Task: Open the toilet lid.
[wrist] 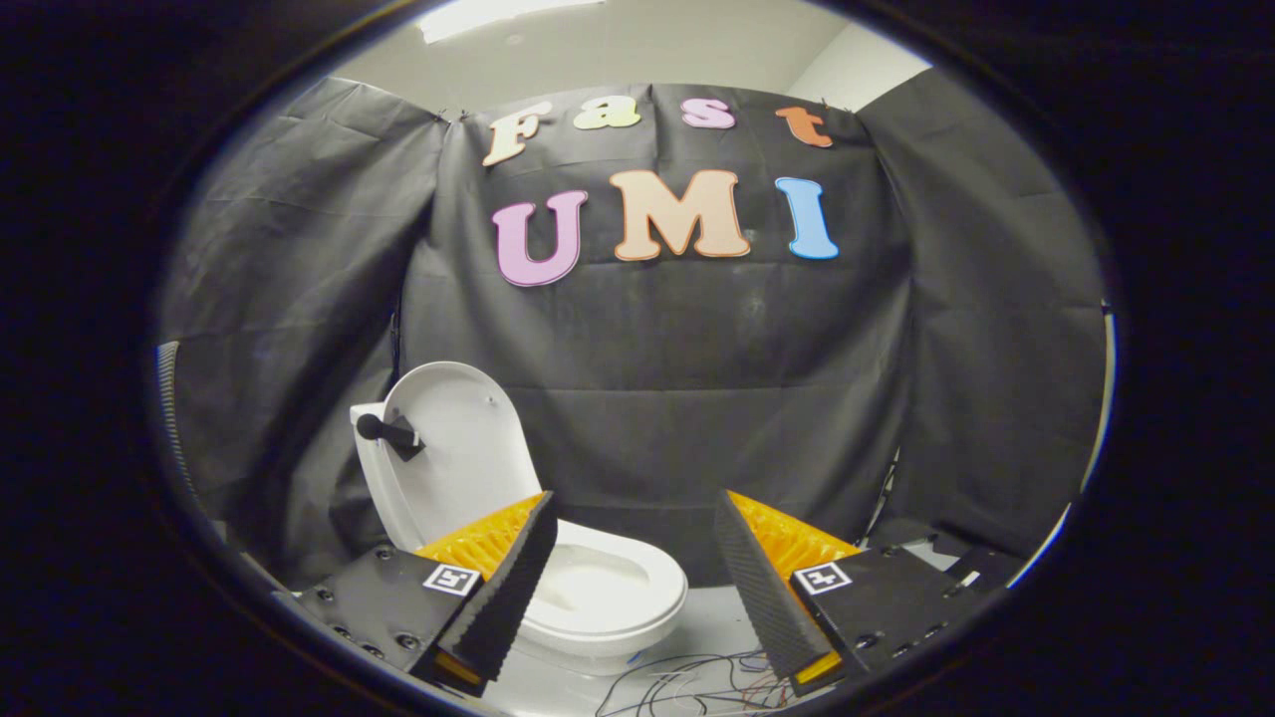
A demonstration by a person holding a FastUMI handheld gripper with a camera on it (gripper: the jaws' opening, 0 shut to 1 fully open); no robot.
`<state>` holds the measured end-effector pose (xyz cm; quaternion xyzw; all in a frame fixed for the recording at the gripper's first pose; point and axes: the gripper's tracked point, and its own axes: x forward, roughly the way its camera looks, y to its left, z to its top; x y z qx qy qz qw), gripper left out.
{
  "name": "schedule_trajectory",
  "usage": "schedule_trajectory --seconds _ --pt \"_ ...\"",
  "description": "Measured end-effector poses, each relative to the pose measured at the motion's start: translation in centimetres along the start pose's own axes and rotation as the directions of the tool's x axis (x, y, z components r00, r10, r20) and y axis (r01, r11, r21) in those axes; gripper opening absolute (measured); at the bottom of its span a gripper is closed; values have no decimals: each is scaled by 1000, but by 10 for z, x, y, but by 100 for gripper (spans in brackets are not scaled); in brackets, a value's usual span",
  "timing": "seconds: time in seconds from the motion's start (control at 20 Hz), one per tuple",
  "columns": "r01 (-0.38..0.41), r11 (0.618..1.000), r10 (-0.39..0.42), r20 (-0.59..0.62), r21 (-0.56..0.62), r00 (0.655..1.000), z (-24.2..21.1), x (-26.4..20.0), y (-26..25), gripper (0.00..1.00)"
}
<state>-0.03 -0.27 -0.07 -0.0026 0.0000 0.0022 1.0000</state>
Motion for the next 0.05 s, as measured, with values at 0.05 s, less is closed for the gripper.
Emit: schedule_trajectory --seconds 0.05 --pt "0 1000 0 1 0 1000 0 0 0 99"
